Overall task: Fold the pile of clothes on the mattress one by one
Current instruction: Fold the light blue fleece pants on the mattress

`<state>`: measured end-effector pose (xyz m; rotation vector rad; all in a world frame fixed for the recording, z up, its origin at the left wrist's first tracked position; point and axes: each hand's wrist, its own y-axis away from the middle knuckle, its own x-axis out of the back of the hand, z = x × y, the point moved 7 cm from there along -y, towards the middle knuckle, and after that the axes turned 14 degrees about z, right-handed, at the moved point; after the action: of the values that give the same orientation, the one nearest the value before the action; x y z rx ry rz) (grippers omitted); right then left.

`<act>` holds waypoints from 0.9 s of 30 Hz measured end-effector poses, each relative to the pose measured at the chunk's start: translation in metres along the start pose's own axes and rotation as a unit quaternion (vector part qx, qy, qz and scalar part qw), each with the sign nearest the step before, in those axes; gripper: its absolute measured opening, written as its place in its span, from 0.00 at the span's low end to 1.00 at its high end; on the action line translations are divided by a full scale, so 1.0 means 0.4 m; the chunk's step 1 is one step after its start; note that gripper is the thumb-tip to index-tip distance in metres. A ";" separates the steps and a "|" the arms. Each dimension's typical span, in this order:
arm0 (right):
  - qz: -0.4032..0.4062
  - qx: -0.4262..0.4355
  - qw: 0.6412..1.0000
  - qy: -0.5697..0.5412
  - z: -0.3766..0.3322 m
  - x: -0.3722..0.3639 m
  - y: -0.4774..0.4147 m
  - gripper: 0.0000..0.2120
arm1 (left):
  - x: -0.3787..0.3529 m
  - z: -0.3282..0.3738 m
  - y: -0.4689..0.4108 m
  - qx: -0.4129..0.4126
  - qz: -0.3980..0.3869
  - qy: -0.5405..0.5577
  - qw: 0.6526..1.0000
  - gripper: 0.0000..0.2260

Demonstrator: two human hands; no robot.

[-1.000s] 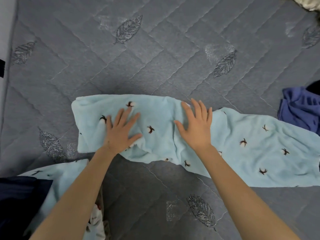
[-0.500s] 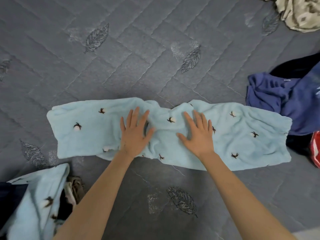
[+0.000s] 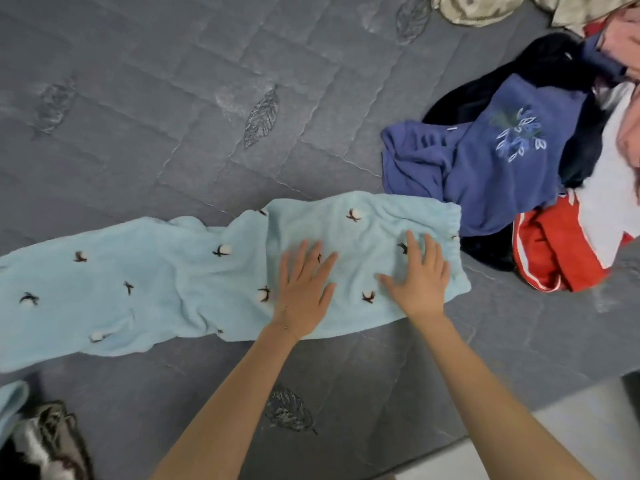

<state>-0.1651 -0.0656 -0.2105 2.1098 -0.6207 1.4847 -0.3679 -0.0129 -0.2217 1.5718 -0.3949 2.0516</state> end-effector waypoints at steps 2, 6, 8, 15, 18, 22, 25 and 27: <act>-0.009 -0.039 0.999 -0.001 0.056 0.006 -0.029 0.51 | -0.055 0.038 -0.012 -0.001 -0.066 -0.015 0.998 0.25; -0.022 -0.050 0.998 0.006 0.107 0.001 -0.061 0.53 | -0.113 0.047 -0.022 0.046 -0.153 -0.017 0.987 0.25; 0.031 -0.066 0.996 -0.049 0.120 0.017 -0.074 0.51 | -0.114 0.047 -0.025 0.058 -0.156 -0.014 0.986 0.25; -0.025 -0.269 0.911 -0.311 0.194 -0.002 -0.130 0.39 | -0.075 0.064 -0.035 0.089 -0.089 0.043 0.991 0.35; -0.080 -0.297 0.893 -0.329 0.186 -0.004 -0.130 0.22 | -0.042 0.086 -0.053 0.135 -0.043 0.077 0.987 0.35; -0.073 -0.209 0.947 -0.232 0.151 0.051 -0.133 0.14 | -0.041 0.107 -0.089 0.232 -0.032 0.205 0.950 0.25; -0.037 -0.126 0.942 -0.308 0.088 0.127 -0.129 0.14 | -0.041 0.150 -0.108 0.246 -0.052 0.248 0.936 0.25; -0.007 -0.095 0.948 -0.305 0.072 0.188 -0.140 0.14 | -0.023 0.195 -0.128 0.232 -0.058 0.260 0.936 0.26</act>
<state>-0.0868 -0.0464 -0.1547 2.3993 -0.9171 0.7018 -0.2747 -0.0136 -0.2128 1.1654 0.3937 2.4677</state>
